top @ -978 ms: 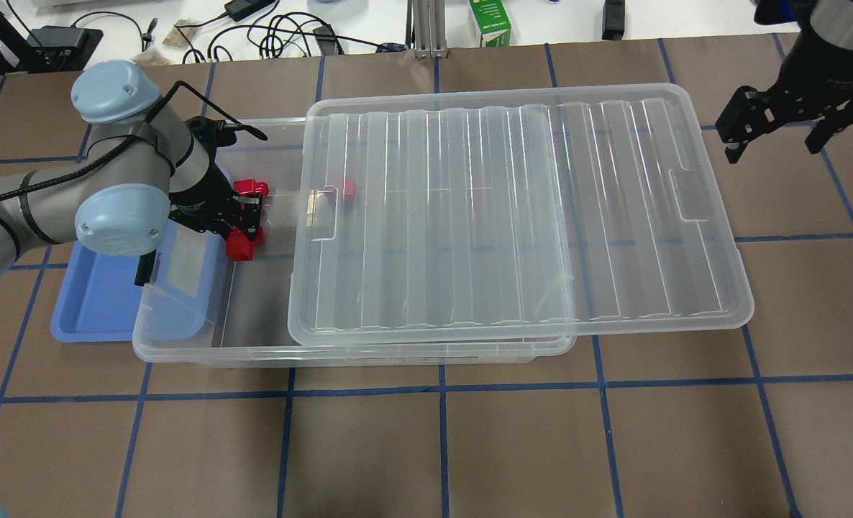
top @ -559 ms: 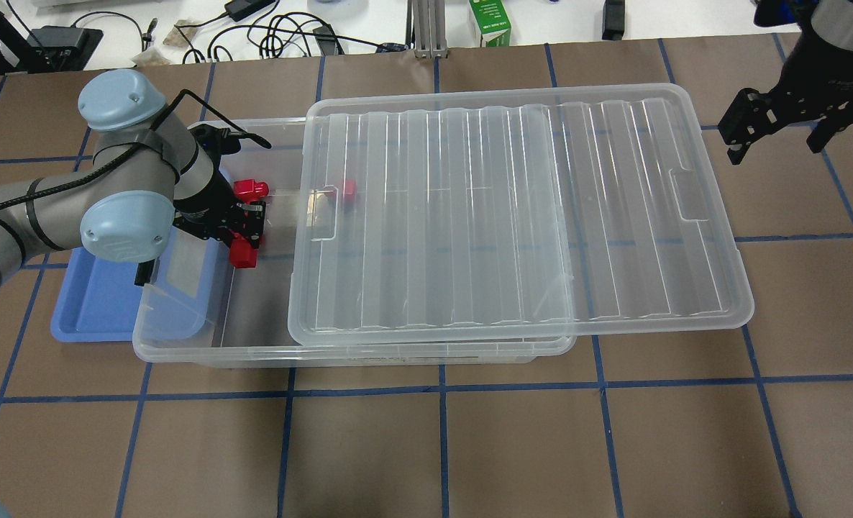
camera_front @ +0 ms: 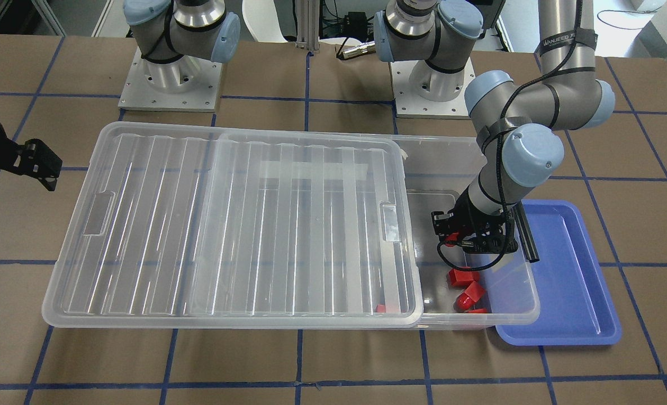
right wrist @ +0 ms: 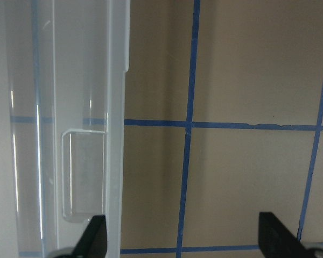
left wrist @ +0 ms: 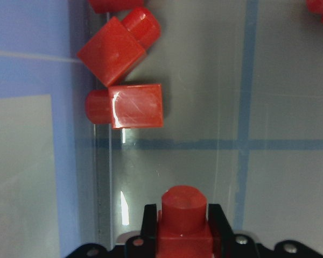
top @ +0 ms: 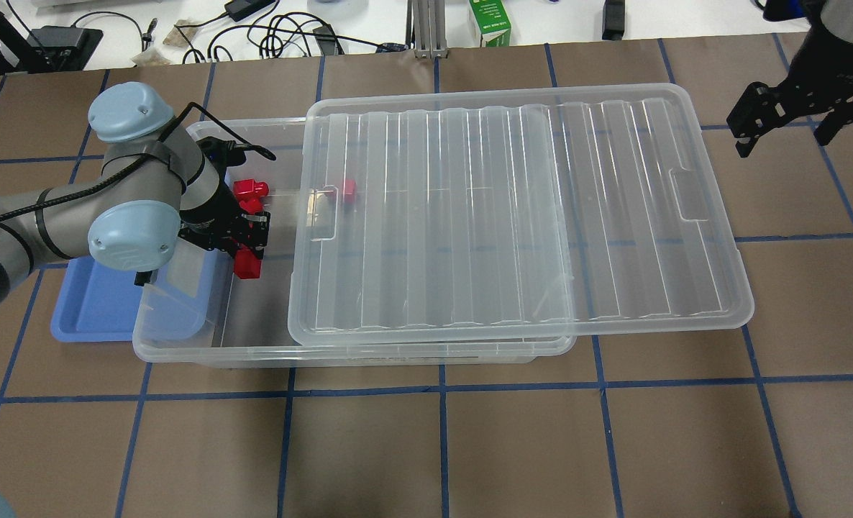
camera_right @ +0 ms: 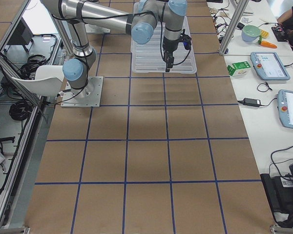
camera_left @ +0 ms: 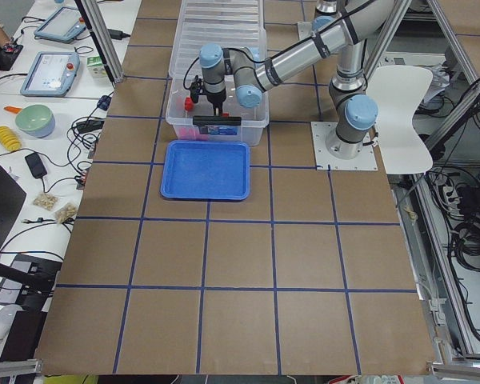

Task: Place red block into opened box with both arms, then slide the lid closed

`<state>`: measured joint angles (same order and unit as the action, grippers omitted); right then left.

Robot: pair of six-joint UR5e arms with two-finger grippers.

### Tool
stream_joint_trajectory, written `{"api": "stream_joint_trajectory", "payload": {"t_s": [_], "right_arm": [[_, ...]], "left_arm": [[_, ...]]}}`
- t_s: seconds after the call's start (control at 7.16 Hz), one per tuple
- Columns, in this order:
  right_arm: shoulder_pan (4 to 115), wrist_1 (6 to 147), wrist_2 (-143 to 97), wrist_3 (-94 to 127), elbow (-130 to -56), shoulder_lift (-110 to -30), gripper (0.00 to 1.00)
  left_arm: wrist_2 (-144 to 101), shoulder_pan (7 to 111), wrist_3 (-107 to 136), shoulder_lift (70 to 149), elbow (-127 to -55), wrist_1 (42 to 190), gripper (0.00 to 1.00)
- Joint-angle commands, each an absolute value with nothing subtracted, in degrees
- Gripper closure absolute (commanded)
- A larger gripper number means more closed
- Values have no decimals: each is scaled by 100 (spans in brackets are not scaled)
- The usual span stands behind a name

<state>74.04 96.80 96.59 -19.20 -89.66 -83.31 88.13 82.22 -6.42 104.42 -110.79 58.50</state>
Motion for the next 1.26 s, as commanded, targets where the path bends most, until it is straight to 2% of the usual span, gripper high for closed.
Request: {"api": "stream_joint_trajectory", "payload": {"t_s": [0.0, 0.14, 0.28, 0.42, 0.56, 0.84, 0.98, 1.12], "right_arm": [[7400, 10088, 9616, -1925, -8956, -8105, 0], [7400, 10273, 9615, -1925, -8956, -8034, 0], [7400, 10422, 9615, -1942, -8965, -7955, 0], [7400, 10441, 9615, -1934, -8956, -7919, 0], [7400, 10459, 9615, -1934, -8956, -7919, 0], [7400, 10695, 9624, -1942, -8965, -7806, 0], [7392, 10862, 9624, -1951, -8965, -7735, 0], [7392, 11020, 9624, -1951, -8965, -7656, 0]], "left_arm": [[8798, 8226, -642, 10476, -11083, 5845, 59], [8702, 8227, -624, 10494, -11083, 5853, 49], [8701, 8235, -624, 10485, -11083, 5854, 49], [8710, 8235, -624, 10485, -11083, 5854, 44], [8701, 8235, -624, 10477, -11083, 5854, 33], [8701, 8261, -607, 10337, -11013, 5775, 30], [8692, 8270, -606, 10188, -10978, 5774, 15], [8718, 8279, -554, 10021, -10751, 5896, 12]]}}
